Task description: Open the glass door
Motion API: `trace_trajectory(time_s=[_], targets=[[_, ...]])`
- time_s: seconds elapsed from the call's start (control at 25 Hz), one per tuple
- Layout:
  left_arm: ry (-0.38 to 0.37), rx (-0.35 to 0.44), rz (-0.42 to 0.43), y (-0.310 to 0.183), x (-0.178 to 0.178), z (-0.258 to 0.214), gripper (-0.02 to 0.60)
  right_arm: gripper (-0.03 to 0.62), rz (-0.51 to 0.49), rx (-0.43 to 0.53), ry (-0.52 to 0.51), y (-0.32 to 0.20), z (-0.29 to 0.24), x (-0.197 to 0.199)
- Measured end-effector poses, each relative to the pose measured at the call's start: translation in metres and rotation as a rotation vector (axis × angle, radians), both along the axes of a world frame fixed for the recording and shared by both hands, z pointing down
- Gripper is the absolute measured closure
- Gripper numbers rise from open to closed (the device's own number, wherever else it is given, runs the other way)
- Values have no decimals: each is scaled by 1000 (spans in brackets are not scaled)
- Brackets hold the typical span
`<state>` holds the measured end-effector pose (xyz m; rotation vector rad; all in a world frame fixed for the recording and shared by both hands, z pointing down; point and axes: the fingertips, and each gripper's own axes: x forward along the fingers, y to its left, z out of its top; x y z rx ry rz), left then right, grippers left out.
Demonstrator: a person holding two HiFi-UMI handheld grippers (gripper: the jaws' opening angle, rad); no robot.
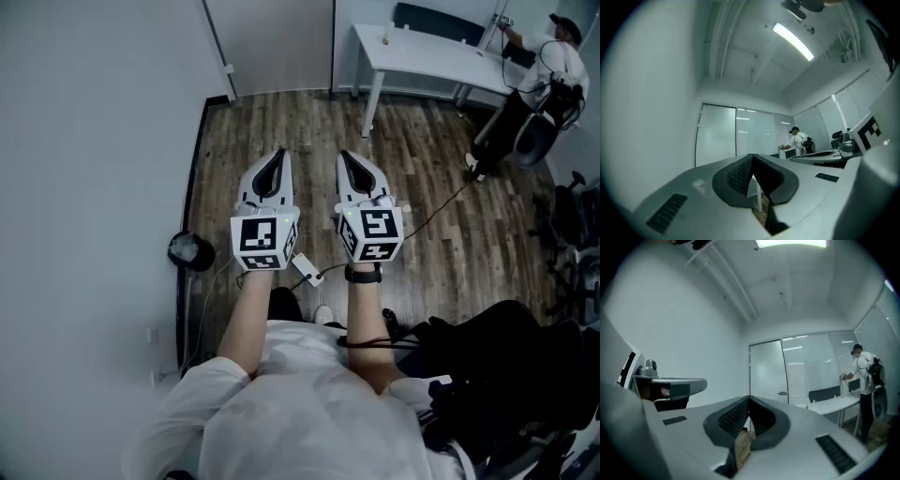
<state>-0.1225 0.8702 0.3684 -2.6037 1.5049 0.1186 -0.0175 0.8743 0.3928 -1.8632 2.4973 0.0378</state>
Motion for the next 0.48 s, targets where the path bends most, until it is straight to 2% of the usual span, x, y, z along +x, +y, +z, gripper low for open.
trace_trajectory(time_s=[0.12,0.28,0.48], targets=[[-6,-11,7,-24,6,9,581,592,23,-11,-6,-25,8,13],[21,-40,10,-55,7,23,581,592,46,-35,-16,-49,17,23],[51,-55,63,-86,37,19,581,592,63,-76,1,-73,12,45]])
